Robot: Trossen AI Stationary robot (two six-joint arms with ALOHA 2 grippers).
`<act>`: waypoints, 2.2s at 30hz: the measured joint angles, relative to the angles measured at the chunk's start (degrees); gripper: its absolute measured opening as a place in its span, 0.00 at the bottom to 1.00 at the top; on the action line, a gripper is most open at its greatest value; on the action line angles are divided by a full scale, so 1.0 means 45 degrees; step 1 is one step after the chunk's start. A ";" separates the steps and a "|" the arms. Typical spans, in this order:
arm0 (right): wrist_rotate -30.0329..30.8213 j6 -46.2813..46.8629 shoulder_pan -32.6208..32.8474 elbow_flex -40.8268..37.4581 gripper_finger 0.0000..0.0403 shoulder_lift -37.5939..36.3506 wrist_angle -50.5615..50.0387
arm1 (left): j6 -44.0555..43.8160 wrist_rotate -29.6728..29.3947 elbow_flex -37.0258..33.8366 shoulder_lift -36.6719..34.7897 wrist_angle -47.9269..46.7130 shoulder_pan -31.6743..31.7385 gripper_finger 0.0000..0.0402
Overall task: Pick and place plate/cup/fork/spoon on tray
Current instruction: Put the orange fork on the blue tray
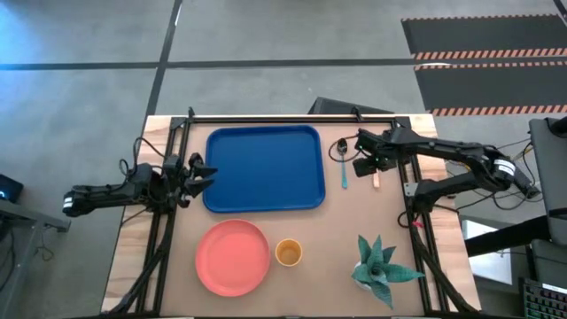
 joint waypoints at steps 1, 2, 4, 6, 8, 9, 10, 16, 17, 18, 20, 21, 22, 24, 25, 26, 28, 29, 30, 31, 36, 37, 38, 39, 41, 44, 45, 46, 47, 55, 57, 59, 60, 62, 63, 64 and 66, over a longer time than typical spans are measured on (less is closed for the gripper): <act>0.0000 -0.0212 -0.0210 0.0000 0.35 0.0173 0.0226 | -0.0058 0.0000 0.0000 0.0009 -0.0004 0.0000 0.48; -0.0043 -0.0405 -0.0418 0.0000 0.35 0.0338 0.0476 | -0.0076 0.0000 0.0000 0.0024 0.0016 0.0000 0.48; -0.0318 -0.0951 -0.0837 0.0000 0.35 0.0621 0.0897 | -0.0083 -0.0003 0.0000 0.0074 0.0002 0.0000 0.48; -0.0555 -0.1366 -0.1266 0.0000 0.35 0.0909 0.1186 | -0.0080 -0.0010 0.0000 0.0102 -0.0006 0.0003 0.48; -0.0659 -0.1849 -0.1695 -0.0005 0.35 0.1187 0.1436 | -0.0078 -0.0010 0.0000 0.0107 0.0002 0.0005 0.48; -0.0659 -0.2081 -0.1915 -0.0005 0.35 0.1341 0.1501 | -0.0079 -0.0015 0.0000 0.0107 -0.0012 0.0005 0.48; -0.0665 -0.2331 -0.2118 -0.0010 0.35 0.1482 0.1543 | -0.0078 -0.0018 0.0000 0.0107 -0.0013 0.0005 0.48; -0.0701 -0.3876 -0.3274 -0.0016 0.35 0.2184 0.1649 | -0.0078 -0.0050 0.0000 0.0107 -0.0013 0.0005 0.48; -0.0749 -0.4051 -0.3451 -0.0024 0.35 0.2280 0.1791 | -0.0083 -0.0100 0.0000 0.0107 -0.0013 0.0005 0.48; -0.0914 -0.4320 -0.3633 -0.0024 0.35 0.2395 0.2039 | -0.0083 -0.0199 0.0000 0.0107 -0.0013 0.0005 0.48; -0.1230 -0.4714 -0.4033 -0.0024 0.35 0.2603 0.2591 | -0.0078 -0.0397 0.0000 0.0107 -0.0009 0.0009 0.48; -0.1424 -0.4852 -0.4212 -0.0024 0.35 0.2735 0.2839 | -0.0080 -0.0505 0.0000 0.0107 -0.0008 0.0006 0.48; -0.1551 -0.4998 -0.4377 -0.0024 0.35 0.2874 0.3071 | -0.0080 -0.0609 0.0000 0.0107 -0.0006 0.0006 0.48; -0.1671 -0.5399 -0.4661 -0.0024 0.35 0.3144 0.3328 | -0.0080 -0.0670 0.0000 0.0107 0.0053 0.0010 0.48; -0.1692 -0.5576 -0.4762 -0.0024 0.35 0.3272 0.3309 | -0.0081 -0.0673 0.0000 0.0107 0.0144 0.0010 0.48; -0.1687 -0.5718 -0.4844 -0.0024 0.35 0.3387 0.3260 | -0.0081 -0.0675 0.0000 0.0112 0.0246 0.0005 0.48; -0.1702 -0.6078 -0.4946 -0.0024 0.35 0.3556 0.3203 | -0.0083 -0.0684 0.0000 0.0110 0.0401 0.0010 0.48; -0.1697 -0.6253 -0.4973 -0.0029 0.35 0.3633 0.3179 | -0.0078 -0.0695 0.0000 0.0107 0.0460 0.0010 0.48; -0.1693 -0.6343 -0.5007 -0.0029 0.35 0.3691 0.3177 | -0.0078 -0.0695 0.0000 0.0107 0.0545 0.0005 0.48; -0.1679 -0.6428 -0.5008 -0.0029 0.35 0.3740 0.3180 | -0.0078 -0.0695 0.0000 0.0107 0.0595 0.0007 0.48; -0.1555 -0.6648 -0.5023 -0.0015 0.35 0.3950 0.3206 | -0.0078 -0.0699 0.0000 0.0145 0.0561 0.0010 0.48; -0.1546 -0.6647 -0.5023 -0.0015 0.35 0.3949 0.3207 | -0.0078 -0.0698 0.0000 0.0160 0.0556 0.0005 0.48; -0.1544 -0.6633 -0.5023 -0.0015 0.35 0.3947 0.3216 | -0.0078 -0.0699 0.0000 0.0178 0.0556 0.0010 0.48; -0.1546 -0.6613 -0.5023 -0.0015 0.34 0.3943 0.3221 | -0.0078 -0.0695 0.0000 0.0189 0.0556 0.0006 0.48; -0.1532 -0.6388 -0.5023 -0.0015 0.32 0.3940 0.3288 | -0.0082 -0.0695 0.0000 0.0189 0.0552 0.0008 0.48; -0.1432 -0.6065 -0.5026 -0.0024 0.23 0.3940 0.3337 | -0.0092 -0.0695 0.0000 0.0175 0.0551 0.0010 0.48; -0.1386 -0.6040 -0.5030 -0.0029 0.18 0.3940 0.3337 | -0.0093 -0.0695 0.0000 0.0166 0.0559 0.0006 0.48; -0.1315 -0.5965 -0.5037 -0.0029 0.14 0.3940 0.3335 | -0.0093 -0.0695 0.0000 0.0165 0.0559 0.0008 0.48; -0.1196 -0.5941 -0.5035 -0.0029 0.08 0.3940 0.3330 | -0.0093 -0.0695 0.0000 0.0165 0.0556 0.0007 0.48; -0.1468 -0.5353 -0.4982 0.0092 0.03 0.3635 0.3175 | -0.0175 -0.0695 0.0000 0.0165 0.0562 0.0009 0.48; -0.1705 -0.5124 -0.4781 0.0443 0.03 0.3164 0.2712 | -0.0421 -0.0690 0.0026 0.0165 0.0559 0.0008 0.48; -0.1721 -0.4790 -0.4428 0.1064 0.03 0.2559 0.2453 | -0.0433 -0.0690 0.0039 0.0160 0.0563 0.0010 0.48; -0.1698 -0.4562 -0.4207 0.1439 0.03 0.2256 0.2364 | -0.0433 -0.0690 0.0039 0.0165 0.0556 0.0005 0.48; -0.1683 -0.3880 -0.3670 0.2291 0.03 0.1646 0.2135 | -0.0428 -0.0690 0.0039 0.0165 0.0556 0.0009 0.48; -0.1656 -0.3608 -0.3343 0.2740 0.03 0.1372 0.2169 | -0.0428 -0.0685 0.0039 0.0165 0.0556 0.0009 0.48; -0.1650 -0.3287 -0.2944 0.3232 0.02 0.1149 0.2196 | -0.0428 -0.0685 0.0039 0.0165 0.0551 0.0010 0.48; -0.1614 -0.2666 -0.1998 0.4103 0.02 0.0921 0.2271 | -0.0423 -0.0687 0.0039 0.0165 0.0551 0.0007 0.48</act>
